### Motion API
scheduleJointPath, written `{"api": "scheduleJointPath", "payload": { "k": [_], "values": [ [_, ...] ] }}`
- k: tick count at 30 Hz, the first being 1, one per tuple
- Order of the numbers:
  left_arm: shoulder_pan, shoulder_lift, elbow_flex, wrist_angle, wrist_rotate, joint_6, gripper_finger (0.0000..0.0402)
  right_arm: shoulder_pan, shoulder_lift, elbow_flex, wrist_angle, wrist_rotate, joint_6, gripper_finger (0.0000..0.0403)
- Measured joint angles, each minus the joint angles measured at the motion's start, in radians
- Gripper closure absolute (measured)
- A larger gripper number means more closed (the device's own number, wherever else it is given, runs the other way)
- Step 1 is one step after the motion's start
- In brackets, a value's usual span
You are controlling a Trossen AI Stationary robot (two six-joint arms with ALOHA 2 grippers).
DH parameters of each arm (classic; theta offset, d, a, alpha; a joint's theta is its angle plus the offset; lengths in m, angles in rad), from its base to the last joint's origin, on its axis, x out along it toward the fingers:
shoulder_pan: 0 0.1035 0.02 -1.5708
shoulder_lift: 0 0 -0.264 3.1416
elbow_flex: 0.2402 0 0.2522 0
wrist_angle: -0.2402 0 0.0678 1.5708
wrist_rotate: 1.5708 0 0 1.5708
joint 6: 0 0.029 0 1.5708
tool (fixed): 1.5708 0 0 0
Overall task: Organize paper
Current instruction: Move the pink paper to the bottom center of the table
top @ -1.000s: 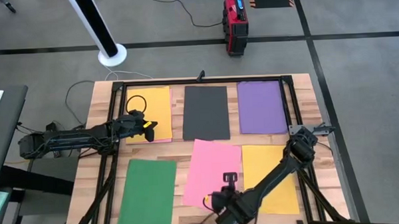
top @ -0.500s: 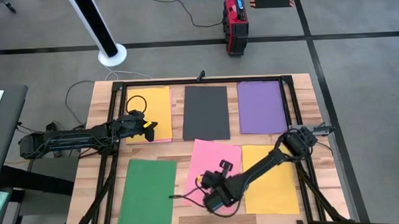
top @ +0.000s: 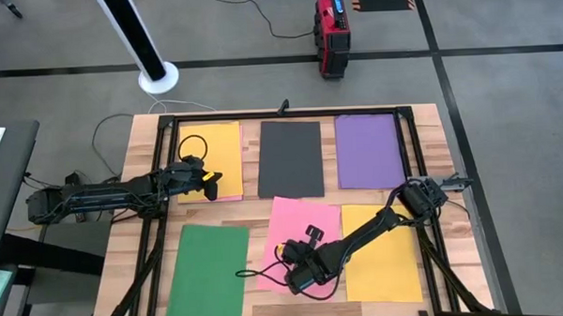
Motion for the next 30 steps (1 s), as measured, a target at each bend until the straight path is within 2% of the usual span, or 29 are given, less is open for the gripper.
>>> {"api": "scheduleJointPath", "payload": {
  "k": [8,30],
  "values": [
    [0.0,0.0,0.0,-0.016,0.0,0.017,0.0401,0.0,-0.002,-0.043,0.123,-0.011,-0.147,0.0403],
    [0.0,0.0,0.0,-0.013,0.035,0.04,0.0401,0.021,0.0,-0.042,0.147,-0.039,-0.099,0.0403]
  ]
}}
